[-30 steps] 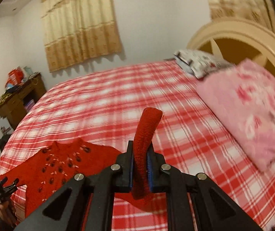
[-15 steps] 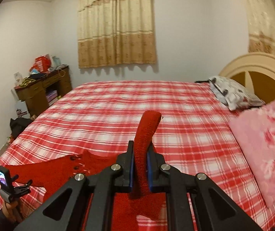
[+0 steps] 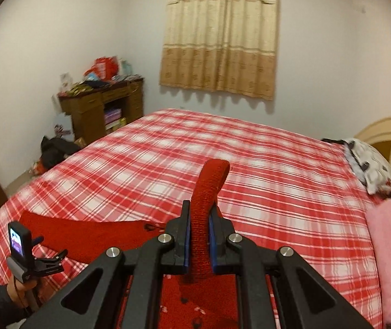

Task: Fold small clothes
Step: 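Lift the held sleeve and carry it across the sweater body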

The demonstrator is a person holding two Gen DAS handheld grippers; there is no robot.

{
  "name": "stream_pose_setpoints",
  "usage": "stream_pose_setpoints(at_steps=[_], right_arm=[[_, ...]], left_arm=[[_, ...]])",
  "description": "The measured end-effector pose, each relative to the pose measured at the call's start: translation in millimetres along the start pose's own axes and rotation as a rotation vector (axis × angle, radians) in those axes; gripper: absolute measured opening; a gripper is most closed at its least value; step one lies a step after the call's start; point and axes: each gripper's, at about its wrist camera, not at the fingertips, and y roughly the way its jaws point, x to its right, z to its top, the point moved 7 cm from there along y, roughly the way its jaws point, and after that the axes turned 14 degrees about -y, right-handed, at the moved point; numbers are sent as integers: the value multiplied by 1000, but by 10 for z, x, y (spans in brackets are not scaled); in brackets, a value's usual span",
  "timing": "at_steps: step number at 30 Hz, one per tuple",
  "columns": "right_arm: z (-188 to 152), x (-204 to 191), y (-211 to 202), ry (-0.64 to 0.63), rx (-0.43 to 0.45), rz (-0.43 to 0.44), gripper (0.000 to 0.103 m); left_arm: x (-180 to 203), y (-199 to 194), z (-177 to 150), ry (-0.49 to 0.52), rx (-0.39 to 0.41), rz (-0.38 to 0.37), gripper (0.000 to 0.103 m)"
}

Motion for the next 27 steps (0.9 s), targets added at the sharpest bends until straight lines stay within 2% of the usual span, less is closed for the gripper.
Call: stream_pose_setpoints(at_steps=[6,14,24,27], right_arm=[[-20,-635,481,-90,-44,74,10],[-466,-1423,1295,-79,-136,208,10],[-695,-2012,1755,-98,-191,285,9],[-857,-2164,1933,-122,-247,328,12]], left_arm=[[-60,26,-27,-13,-14,0,103],[-188,59,-135,-30,-41,5,103],[-436,79,-149,-56,-49,39,103],[-451,91,-171,-53,-55,43,103]])
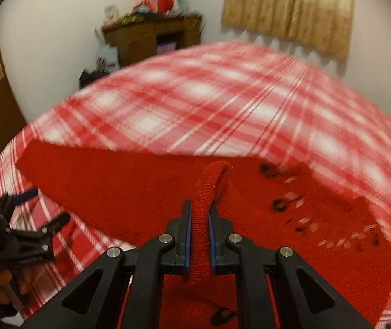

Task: Fold small clothes
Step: 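Lift the held sleeve and carry it across the sweater body, then lower the sleeve onto the body and open the right gripper, then move the left gripper to the other sleeve cuff and close on it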

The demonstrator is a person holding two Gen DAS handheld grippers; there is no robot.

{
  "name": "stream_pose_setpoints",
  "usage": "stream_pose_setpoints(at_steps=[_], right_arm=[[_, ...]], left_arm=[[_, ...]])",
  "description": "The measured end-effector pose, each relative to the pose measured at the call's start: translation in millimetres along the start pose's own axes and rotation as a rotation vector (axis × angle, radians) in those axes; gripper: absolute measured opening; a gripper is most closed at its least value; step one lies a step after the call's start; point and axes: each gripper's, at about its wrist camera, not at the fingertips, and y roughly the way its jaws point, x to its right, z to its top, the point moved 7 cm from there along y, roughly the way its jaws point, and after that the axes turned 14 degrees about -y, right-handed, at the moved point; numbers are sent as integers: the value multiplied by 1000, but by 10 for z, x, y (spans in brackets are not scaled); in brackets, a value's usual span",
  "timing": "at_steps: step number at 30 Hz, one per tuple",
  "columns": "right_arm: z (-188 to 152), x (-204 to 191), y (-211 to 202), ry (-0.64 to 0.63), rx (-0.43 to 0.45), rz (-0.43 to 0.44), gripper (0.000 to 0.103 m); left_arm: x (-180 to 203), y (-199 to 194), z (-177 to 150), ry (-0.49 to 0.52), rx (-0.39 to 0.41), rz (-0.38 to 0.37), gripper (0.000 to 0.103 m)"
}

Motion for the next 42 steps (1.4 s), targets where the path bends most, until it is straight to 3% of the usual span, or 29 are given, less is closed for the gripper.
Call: stream_pose_setpoints(at_steps=[1,3,5,9,14,20,24,26,29,32,34,37,42], right_arm=[[-50,0,74,14,-18,20,16],[-178,35,159,44,-47,43,52],[-306,89,93,77,-26,52,62],[-602,384,-227,163,31,56,62],[-1139,1094,-718,302,82,-49,63],[-2081,1845,-941,497,-29,-168,65],[-2528,2051,-910,578,-117,-215,65],[-2565,2047,-984,607,-85,-213,65],[-2352,1955,-1150,546,-4,-249,65],[-2089,1783,-1183,469,69,-176,67],[-2023,1716,-1064,441,47,-135,68],[-2204,1785,-799,492,-54,-124,68],[-2183,1733,-973,468,-15,-169,68]], left_arm=[[-2,-4,-6,1,-2,-2,103],[-15,-30,-15,2,1,-4,103],[-39,-59,-17,5,5,-5,103],[-143,-84,0,7,12,12,103],[-473,-154,167,-26,62,83,103],[-870,-147,395,-83,86,153,103],[-1047,-94,489,-131,80,185,103],[-1107,-102,505,-135,91,214,103],[-1196,-111,521,-150,90,236,103],[-1281,-66,526,-160,79,259,103],[-1333,-11,519,-170,66,278,103],[-1441,21,512,-177,58,324,103],[-1601,-41,539,-178,67,330,103]])
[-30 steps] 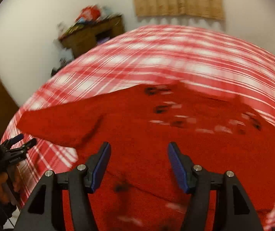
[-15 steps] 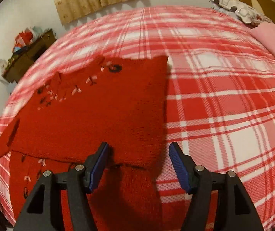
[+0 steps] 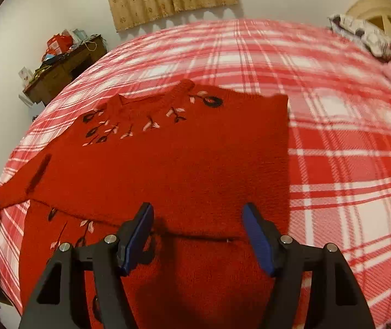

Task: Fold small clothes
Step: 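Move the left gripper to the other sleeve cuff and close on it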

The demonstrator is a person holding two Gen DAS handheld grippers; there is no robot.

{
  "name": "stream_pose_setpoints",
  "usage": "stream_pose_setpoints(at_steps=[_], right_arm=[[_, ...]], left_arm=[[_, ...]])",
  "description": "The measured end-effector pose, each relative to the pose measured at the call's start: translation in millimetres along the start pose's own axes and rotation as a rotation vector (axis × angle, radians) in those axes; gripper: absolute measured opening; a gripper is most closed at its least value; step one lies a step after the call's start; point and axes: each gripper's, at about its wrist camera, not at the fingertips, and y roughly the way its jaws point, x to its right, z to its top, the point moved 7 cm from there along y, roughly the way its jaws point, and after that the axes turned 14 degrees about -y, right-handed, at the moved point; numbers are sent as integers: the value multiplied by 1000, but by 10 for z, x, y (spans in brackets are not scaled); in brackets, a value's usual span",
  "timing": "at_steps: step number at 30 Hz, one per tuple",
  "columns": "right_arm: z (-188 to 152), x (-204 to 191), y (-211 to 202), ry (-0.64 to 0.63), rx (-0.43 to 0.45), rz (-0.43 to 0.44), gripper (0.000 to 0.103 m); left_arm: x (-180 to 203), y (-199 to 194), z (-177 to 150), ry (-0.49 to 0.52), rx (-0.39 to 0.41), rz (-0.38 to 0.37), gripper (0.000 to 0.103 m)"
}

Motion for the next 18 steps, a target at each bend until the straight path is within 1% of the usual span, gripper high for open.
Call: stream_pose_setpoints(at_steps=[1,2,3,4,5,8,10,12,14,15,18], right_arm=[[16,-25,-27,-23,7,-6,69],[18,-59,-16,-49,0,-11,72],[-8,-74,38,-65,-26,-17,75],[-86,-86,70,-69,-41,-25,75],[-131,-79,118,-82,-40,-54,75],[-198,-179,136,-147,-16,-120,82],[-202,-228,144,-189,-15,-170,83],[-200,-194,136,-168,-14,-151,83],[-200,-155,139,-143,-4,-118,84],[-199,-159,137,-143,0,-111,86],[-211,-204,149,-167,-4,-121,90]], left_arm=[[-21,2,10,2,2,-4,103],[-37,23,18,-3,-1,-8,103],[-62,43,19,-19,-13,-19,103],[-73,53,18,-34,-25,-33,103],[-84,50,11,-47,-36,-44,103],[-100,51,-15,-78,-64,-78,103],[-106,71,-22,-89,-81,-97,101],[-128,100,-4,-113,-95,-112,97],[-207,119,57,-171,-97,-125,96],[-242,128,92,-199,-97,-144,96],[-275,146,137,-222,-104,-171,93]])
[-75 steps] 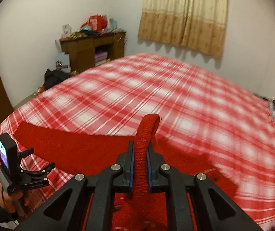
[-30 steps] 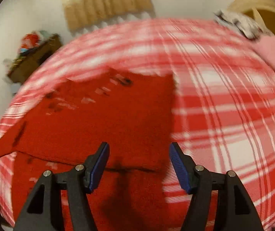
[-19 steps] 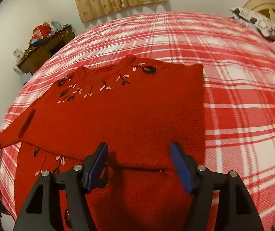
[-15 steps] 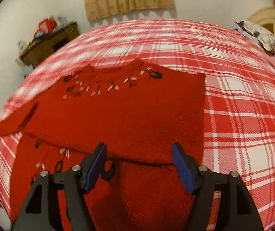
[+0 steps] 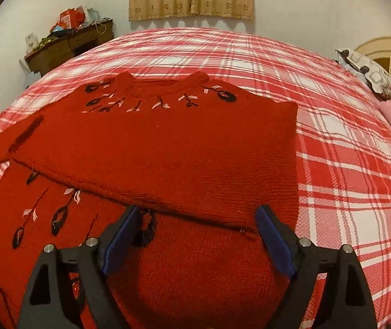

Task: Fold small clothes
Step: 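Move the left gripper to the other sleeve cuff and close on it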

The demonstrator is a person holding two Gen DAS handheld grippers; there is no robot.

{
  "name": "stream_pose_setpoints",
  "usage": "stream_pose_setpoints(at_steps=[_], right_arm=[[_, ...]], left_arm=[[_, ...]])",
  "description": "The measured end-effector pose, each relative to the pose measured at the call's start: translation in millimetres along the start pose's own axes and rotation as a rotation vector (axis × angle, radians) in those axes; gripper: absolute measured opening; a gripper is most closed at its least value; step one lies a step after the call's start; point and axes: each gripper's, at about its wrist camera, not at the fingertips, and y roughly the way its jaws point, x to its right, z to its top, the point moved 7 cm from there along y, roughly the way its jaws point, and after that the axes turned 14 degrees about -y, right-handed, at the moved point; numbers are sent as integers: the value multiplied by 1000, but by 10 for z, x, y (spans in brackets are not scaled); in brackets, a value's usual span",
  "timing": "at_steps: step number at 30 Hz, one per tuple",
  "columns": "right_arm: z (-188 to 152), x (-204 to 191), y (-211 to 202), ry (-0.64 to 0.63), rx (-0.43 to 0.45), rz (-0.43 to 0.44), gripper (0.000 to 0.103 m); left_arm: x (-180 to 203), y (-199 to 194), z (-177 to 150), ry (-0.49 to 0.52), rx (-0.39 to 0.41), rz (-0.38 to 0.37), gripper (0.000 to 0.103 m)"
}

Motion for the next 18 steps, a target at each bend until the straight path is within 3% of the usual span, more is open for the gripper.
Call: stream_pose_setpoints(at_steps=[5,8,11,15,17,18], right_arm=[[-4,-44,12,-20,-10,-4,93],[-5,-49,9,-20,-8,-5,93],[-12,-54,2,-23,-7,-9,93],[-15,-58,0,-24,-5,-12,94],[-15,-57,-2,-23,-3,-12,94],[-18,-55,-5,-23,-2,-12,94]], left_arm=[[77,34,51,-18,-37,-47,87],[144,75,65,-7,-46,-42,76],[263,126,30,33,-61,-44,59],[328,195,28,68,-59,-22,57],[302,199,50,63,-47,-6,44],[294,196,61,62,-42,1,31]])
